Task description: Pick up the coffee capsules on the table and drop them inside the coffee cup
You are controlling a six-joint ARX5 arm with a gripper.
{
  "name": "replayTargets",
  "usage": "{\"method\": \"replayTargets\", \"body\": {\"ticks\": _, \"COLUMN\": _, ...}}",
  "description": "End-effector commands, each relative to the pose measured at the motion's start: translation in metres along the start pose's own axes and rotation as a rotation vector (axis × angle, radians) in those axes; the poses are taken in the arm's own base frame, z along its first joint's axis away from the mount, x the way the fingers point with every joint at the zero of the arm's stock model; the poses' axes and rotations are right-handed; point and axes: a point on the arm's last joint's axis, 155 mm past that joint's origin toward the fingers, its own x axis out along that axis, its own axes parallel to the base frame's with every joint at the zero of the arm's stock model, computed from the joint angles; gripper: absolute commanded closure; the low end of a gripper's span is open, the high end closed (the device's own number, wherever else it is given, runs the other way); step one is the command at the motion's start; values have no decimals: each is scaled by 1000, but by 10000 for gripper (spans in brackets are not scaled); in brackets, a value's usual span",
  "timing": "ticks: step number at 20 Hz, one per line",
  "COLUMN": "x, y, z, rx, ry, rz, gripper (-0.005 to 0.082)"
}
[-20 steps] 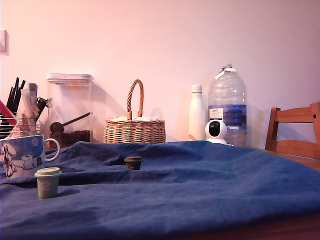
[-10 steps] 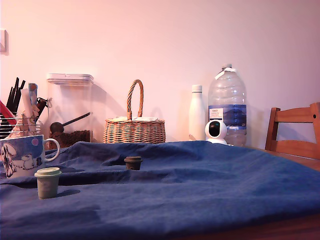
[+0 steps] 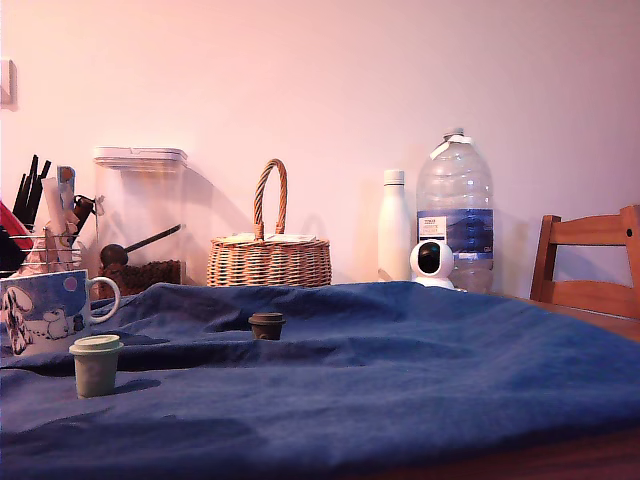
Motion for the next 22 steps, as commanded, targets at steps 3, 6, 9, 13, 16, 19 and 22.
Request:
{"method": "replayTargets", "body": {"ticks": 3, "x": 6, "y": 1, "z": -5, "rx": -3, "ry": 8, "rz": -2, "gripper": 203}}
{"method": "replayTargets", "body": {"ticks": 6, "x": 9, "y": 1, "z": 1, "rx": 27, "ry": -40, "rz": -9, "gripper": 203}}
{"method": "replayTargets", "body": {"ticks": 9, "x": 11, "y": 2, "z": -1, "rx": 55, "ry": -103, "rz": -17, "gripper": 203}}
{"method": "replayTargets", "body": {"ticks": 13, "x": 11, "y": 3, "z": -11, "rx": 66, "ry": -147, "rz": -24, "gripper": 202}}
{"method": "replayTargets", "body": {"ticks": 16, "x": 11, "y": 4, "z": -11, "rx": 89, "ry": -152, "rz": -18, "gripper": 202}}
{"method": "replayTargets", "body": {"ticks": 19, "x": 11, "y": 4, "z": -11, "rx": 88, "ry": -152, "rz": -16, "gripper": 202}}
{"method": "replayTargets", "body": {"ticks": 22, "x": 14, "y": 4, "z": -13, "rx": 87, "ry": -145, "rz": -17, "gripper": 202}}
